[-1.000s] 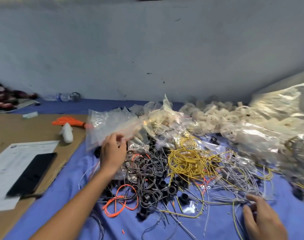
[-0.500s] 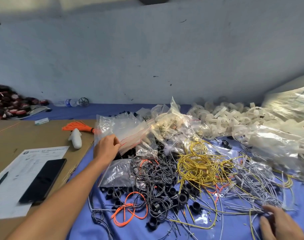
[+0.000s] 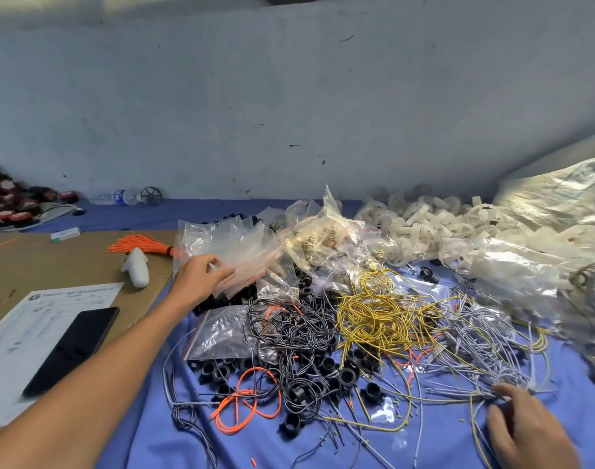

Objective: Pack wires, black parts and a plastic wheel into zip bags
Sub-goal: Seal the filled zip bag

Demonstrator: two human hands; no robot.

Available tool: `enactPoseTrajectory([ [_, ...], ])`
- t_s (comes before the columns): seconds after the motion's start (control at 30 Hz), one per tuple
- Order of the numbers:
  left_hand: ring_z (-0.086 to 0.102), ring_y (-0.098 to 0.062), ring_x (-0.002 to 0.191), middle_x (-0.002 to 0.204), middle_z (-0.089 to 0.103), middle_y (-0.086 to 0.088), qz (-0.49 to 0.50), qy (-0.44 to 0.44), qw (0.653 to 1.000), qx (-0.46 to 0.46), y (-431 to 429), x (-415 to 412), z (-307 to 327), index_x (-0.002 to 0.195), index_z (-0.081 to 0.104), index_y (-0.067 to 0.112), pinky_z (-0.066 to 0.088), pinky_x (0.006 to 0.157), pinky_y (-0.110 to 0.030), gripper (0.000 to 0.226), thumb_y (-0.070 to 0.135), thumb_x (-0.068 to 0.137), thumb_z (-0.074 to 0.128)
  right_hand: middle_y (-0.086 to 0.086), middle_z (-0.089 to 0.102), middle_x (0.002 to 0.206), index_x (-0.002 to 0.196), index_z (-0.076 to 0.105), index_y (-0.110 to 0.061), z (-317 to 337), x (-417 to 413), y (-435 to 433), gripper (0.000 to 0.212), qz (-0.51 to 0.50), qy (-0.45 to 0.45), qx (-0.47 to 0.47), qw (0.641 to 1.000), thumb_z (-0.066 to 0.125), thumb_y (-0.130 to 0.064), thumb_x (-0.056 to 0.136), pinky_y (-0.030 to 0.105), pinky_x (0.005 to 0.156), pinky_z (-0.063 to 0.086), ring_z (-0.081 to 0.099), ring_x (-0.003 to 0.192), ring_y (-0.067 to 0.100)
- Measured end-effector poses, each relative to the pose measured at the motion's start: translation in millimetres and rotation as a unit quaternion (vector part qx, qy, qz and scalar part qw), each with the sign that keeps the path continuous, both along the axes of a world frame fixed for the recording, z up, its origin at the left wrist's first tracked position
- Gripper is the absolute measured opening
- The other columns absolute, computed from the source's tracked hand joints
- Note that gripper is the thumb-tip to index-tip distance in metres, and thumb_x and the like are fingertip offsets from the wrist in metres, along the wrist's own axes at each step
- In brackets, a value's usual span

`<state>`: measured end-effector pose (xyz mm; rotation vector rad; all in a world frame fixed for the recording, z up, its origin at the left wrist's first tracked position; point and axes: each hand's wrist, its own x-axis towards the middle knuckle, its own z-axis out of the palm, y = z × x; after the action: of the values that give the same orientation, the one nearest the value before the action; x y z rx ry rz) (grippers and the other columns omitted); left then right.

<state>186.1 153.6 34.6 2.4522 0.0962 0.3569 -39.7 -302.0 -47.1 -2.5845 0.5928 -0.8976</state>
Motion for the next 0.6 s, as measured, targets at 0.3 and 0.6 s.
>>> enactPoseTrajectory([
  [0.3,0.064,-0.022,0.09,0.094,0.073,-0.006,-0.007,-0.063,0.995,-0.082,-8,-14,14,0.106,0.075,0.013,0.046,0.08,-0.031,0.021,0.025,0.099,0.058,0.025,0.068,0.098,0.1,0.067,-0.006,-3,0,-6,0.028,0.02,0.068,0.041,0.997,0.074,0.002,0.074,0.052,0.077,0.05,0.064,0.089,0.046],
  [0.6,0.071,-0.012,0.077,0.077,0.075,0.002,-0.036,-0.074,0.944,-0.318,-51,-90,38,0.082,0.075,0.013,0.054,0.066,-0.017,0.009,0.015,0.078,0.083,0.015,0.072,0.091,0.102,0.062,-0.013,-6,-5,-11,0.021,0.057,0.031,0.048,0.997,0.07,-0.011,0.084,0.043,0.069,0.049,0.068,0.089,0.037],
])
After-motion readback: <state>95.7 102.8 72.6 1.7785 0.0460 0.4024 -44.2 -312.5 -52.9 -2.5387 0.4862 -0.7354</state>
